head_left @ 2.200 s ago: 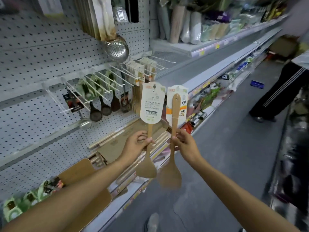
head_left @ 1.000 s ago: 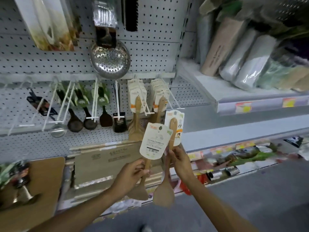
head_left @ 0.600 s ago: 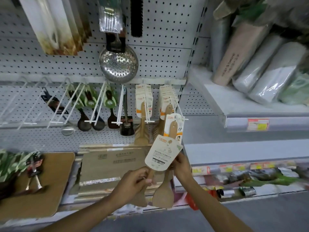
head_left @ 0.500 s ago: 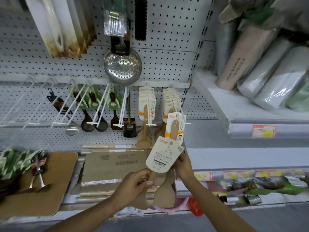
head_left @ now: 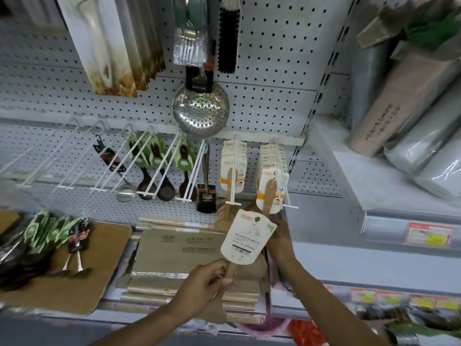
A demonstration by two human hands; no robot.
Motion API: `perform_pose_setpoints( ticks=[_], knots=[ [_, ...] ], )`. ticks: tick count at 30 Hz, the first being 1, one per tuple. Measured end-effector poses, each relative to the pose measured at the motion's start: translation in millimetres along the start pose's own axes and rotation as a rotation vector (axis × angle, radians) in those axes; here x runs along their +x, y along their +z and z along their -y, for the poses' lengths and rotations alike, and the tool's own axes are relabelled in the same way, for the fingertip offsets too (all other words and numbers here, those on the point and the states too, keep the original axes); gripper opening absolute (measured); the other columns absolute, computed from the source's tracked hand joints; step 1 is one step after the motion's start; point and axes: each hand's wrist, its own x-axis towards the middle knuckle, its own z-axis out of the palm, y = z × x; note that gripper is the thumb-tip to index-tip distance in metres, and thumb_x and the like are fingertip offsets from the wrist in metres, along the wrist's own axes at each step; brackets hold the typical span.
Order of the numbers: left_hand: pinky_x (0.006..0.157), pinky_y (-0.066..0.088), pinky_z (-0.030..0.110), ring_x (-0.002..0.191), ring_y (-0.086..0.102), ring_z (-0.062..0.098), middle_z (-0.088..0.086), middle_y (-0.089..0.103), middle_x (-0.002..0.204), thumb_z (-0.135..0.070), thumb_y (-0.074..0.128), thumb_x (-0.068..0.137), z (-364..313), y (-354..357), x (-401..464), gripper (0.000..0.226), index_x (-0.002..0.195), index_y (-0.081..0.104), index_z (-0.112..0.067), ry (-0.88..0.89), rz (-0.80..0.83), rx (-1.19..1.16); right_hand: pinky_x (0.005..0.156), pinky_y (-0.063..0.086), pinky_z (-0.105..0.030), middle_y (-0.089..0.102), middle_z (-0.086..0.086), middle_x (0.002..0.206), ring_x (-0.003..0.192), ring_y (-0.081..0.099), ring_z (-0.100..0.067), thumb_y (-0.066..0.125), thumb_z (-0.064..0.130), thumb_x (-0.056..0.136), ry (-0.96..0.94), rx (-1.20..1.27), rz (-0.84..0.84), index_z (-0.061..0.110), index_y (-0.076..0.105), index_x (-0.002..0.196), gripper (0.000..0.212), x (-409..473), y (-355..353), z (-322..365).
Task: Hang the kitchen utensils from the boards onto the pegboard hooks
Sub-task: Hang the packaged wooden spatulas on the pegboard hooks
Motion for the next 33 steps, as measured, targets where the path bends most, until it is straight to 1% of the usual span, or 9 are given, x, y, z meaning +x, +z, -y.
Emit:
perform_pose_setpoints(
  ticks=[2,5,8,11,17,21,23,27,33],
  knots=[
    [0.093,0.056,0.047,0.095,0.073,0.015,-0.003,0.078,0.095,-0.016,0.063,0.094,2.6,1.2,3.1,0.009,0.100,0.065,-0.009,-0.012,-0.008,-0.014,0.071,0.051,-0.013,0.068,0.009,0.094,0.084,0.065,0.000,0.065,0.004,0.085,-0.043,0.032,0.072,0.018,0.062,0.105,0.025,-27.4,-4.2,31.2],
    [0.093,0.056,0.049,0.097,0.073,0.017,-0.003,0.078,0.097,-0.025,0.063,0.093,10.3,2.7,5.5,0.013,0.100,0.064,-0.014,-0.037,-0.006,-0.043,0.082,0.050,-0.025,0.072,0.008,0.092,0.081,0.064,-0.007,0.080,0.002,0.070,-0.031,0.096,0.396,0.021,0.070,0.101,0.037,-62.6,-4.2,51.2],
    [0.092,0.055,0.051,0.097,0.073,0.020,0.000,0.078,0.096,-0.017,0.062,0.094,20.2,6.8,3.1,0.011,0.105,0.066,-0.018,-0.061,-0.031,-0.067,0.091,0.055,-0.032,0.073,0.007,0.111,0.105,0.067,-0.014,0.080,-0.002,0.070,-0.074,0.117,0.519,0.024,0.066,0.112,0.051,-79.8,-0.9,51.0],
    [0.090,0.056,0.054,0.093,0.073,0.027,0.006,0.077,0.095,-0.012,0.062,0.095,26.2,10.6,-1.8,0.017,0.108,0.066,-0.022,-0.083,-0.063,-0.125,0.093,0.055,-0.037,0.072,0.002,0.117,0.111,0.067,-0.020,0.078,0.004,0.078,-0.104,0.290,0.457,0.017,0.065,0.118,0.044,-91.9,9.9,52.7],
    [0.089,0.057,0.054,0.095,0.071,0.032,0.012,0.076,0.096,-0.017,0.063,0.097,31.0,16.1,-9.1,0.021,0.118,0.065,-0.019,-0.104,-0.066,-0.231,0.072,0.060,-0.034,0.075,-0.001,0.108,0.096,0.072,-0.023,0.066,0.008,0.090,-0.135,0.371,0.265,0.010,0.070,0.111,0.022,-93.0,29.9,67.2],
    [0.084,0.059,0.050,0.088,0.072,0.028,0.010,0.076,0.099,-0.030,0.065,0.093,32.9,14.2,-9.5,0.016,0.108,0.068,-0.023,-0.125,-0.062,-0.228,0.073,0.061,-0.038,0.076,0.001,0.103,0.094,0.073,-0.021,0.066,0.008,0.090,-0.130,0.372,0.212,0.013,0.072,0.108,0.019,-89.6,37.6,75.1],
    [0.080,0.061,0.047,0.084,0.072,0.032,0.009,0.075,0.100,-0.025,0.066,0.094,37.4,12.8,-10.6,0.009,0.102,0.070,-0.025,-0.148,-0.059,-0.210,0.073,0.061,-0.038,0.076,0.003,0.102,0.093,0.073,-0.019,0.066,0.009,0.090,-0.130,0.371,0.201,0.015,0.071,0.107,0.019,-86.8,40.0,78.0],
    [0.070,0.059,0.036,0.076,0.070,0.019,0.009,0.075,0.093,-0.013,0.068,0.093,47.8,14.3,-15.3,0.012,0.092,0.074,-0.023,-0.220,-0.069,-0.235,0.066,0.059,-0.030,0.076,0.004,0.101,0.092,0.073,-0.017,0.067,0.009,0.089,-0.125,0.386,0.172,0.016,0.072,0.106,0.019,-84.6,42.5,77.1],
    [0.073,0.057,0.036,0.079,0.069,0.018,0.014,0.075,0.091,-0.011,0.069,0.091,63.0,23.1,-18.5,0.011,0.090,0.075,-0.020,-0.254,-0.102,-0.260,0.068,0.060,-0.036,0.076,0.005,0.102,0.091,0.073,-0.017,0.067,0.008,0.090,-0.122,0.380,0.143,0.018,0.073,0.106,0.020,-82.2,46.6,71.9]
  ],
)
